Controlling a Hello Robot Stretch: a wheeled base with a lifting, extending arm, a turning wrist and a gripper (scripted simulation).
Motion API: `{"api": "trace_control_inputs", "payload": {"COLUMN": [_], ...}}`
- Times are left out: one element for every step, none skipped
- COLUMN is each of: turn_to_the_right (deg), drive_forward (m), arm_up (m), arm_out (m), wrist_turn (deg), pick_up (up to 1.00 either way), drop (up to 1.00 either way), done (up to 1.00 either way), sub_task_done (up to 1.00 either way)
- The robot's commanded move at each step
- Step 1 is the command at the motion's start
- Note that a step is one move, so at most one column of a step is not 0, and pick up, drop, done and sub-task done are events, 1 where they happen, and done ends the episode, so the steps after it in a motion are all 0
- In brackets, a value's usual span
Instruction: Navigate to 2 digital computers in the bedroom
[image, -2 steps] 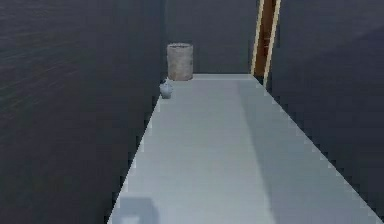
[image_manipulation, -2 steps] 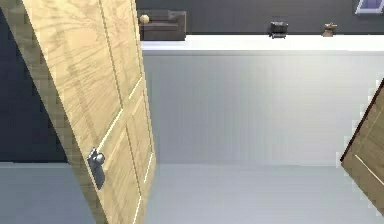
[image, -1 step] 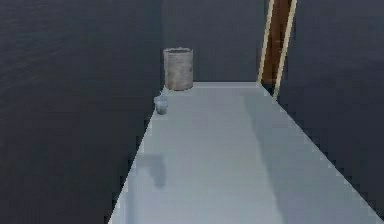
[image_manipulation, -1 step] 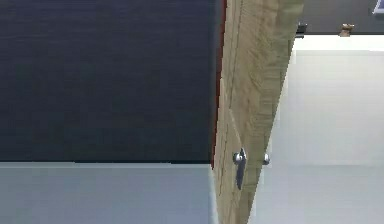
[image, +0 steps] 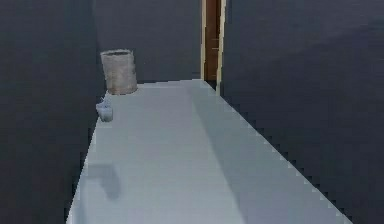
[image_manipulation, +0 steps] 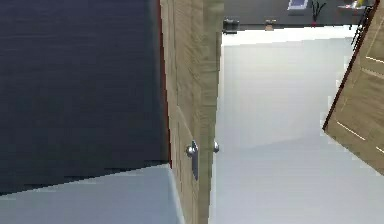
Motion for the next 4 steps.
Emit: {"api": "trace_control_inputs", "payload": {"turn_to_the_right": [0.0,0.0,0.0,3.0], "drive_forward": [1.00,1.00,1.00,0.00], "arm_up": [0.00,0.00,0.00,0.00], "arm_out": [0.00,0.00,0.00,0.00], "wrist_turn": [0.0,0.0,0.0,0.0], "pick_up": [0.00,0.00,0.00,0.00], "drop": [0.00,0.00,0.00,0.00], "done": [0.00,0.00,0.00,0.00], "sub_task_done": [0.00,0.00,0.00,0.00]}}
